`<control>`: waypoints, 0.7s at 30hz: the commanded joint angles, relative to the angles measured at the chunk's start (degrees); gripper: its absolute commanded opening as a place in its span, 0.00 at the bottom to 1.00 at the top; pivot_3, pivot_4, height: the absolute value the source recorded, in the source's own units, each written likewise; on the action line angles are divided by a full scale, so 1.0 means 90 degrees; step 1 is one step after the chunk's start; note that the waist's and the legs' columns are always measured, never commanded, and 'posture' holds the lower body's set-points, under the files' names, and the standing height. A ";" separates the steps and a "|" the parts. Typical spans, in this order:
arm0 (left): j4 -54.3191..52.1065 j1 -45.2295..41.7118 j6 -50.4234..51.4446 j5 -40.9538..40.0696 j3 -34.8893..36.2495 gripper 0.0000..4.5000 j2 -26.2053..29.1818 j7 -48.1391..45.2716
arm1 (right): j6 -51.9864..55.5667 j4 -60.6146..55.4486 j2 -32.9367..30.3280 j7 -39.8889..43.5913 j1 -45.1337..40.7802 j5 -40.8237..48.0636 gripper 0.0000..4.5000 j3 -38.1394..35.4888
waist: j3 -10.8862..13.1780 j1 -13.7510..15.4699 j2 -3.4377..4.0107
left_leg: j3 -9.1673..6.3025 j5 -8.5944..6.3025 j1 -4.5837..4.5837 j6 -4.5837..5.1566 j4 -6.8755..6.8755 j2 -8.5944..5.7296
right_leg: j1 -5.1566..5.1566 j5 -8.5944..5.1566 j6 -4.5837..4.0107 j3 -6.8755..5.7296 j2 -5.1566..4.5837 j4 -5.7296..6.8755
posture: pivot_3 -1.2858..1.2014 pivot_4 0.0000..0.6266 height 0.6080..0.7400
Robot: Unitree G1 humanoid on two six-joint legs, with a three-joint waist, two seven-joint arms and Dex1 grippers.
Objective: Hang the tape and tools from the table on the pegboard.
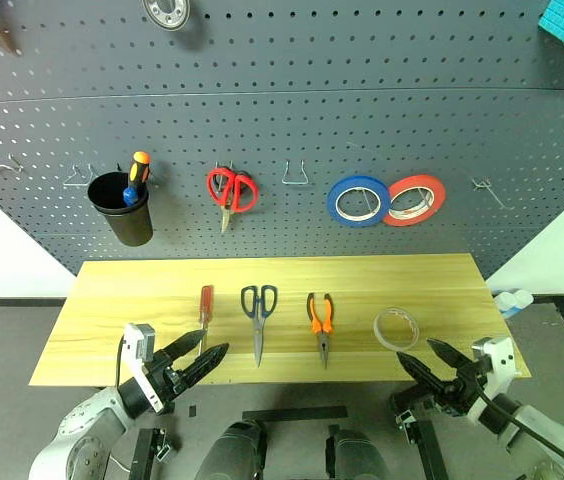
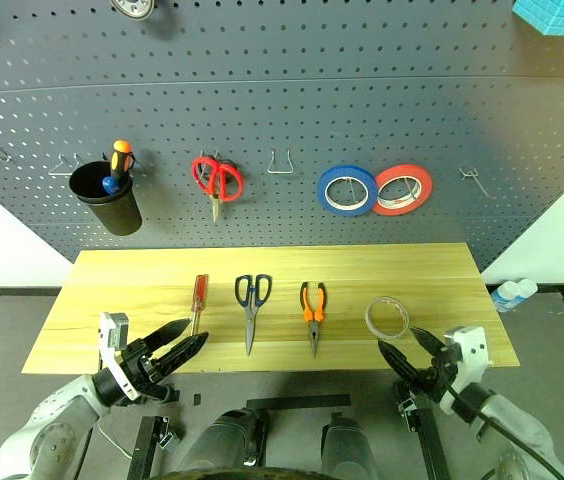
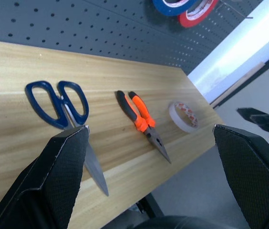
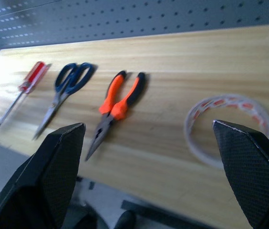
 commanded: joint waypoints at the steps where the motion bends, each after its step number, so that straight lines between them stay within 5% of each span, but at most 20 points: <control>1: -0.0014 -0.0043 -0.0020 -0.0155 0.0110 0.97 0.0027 -0.0099 | -0.0100 -0.0305 0.0006 0.0169 0.0039 0.0206 1.00 -0.0079 | 0.0001 -0.0006 0.0001 | 0.0000 0.0000 0.0000 0.0000 0.0000 0.0000 | 0.0000 0.0001 -0.0001 0.0000 0.0000 -0.0001 | 0.49 0.22 0.98; 9: 0.0224 -0.0340 -0.0129 -0.0025 0.0198 0.97 0.0227 -0.0222 | 0.0067 -0.0315 -0.0007 -0.0084 -0.0169 0.0121 1.00 -0.0020 | 0.0004 -0.0003 0.0002 | 0.0000 0.0000 -0.0002 0.0000 -0.0001 0.0005 | 0.0000 0.0003 -0.0006 0.0000 0.0002 -0.0009 | 0.50 0.22 0.98; 13: 0.0314 -0.0592 -0.0426 0.0547 -0.0074 0.97 0.0799 -0.0529 | 0.0103 -0.0256 -0.0058 -0.0160 -0.0355 0.0055 1.00 0.0021 | 0.0006 0.0008 0.0005 | 0.0000 0.0000 -0.0002 -0.0001 -0.0001 0.0010 | -0.0001 0.0005 -0.0010 -0.0001 0.0009 -0.0011 | 0.50 0.22 0.98; 21: 0.0929 -0.1966 -0.0890 0.1235 -0.0660 0.97 0.0946 -0.0703 | 0.0299 -0.0201 -0.0051 -0.0832 -0.1049 -0.0342 1.00 0.0127 | 0.0014 0.0028 0.0017 | 0.0002 0.0001 -0.0003 -0.0001 -0.0002 0.0010 | -0.0003 0.0020 0.0005 -0.0001 0.0014 -0.0013 | 0.50 0.21 0.98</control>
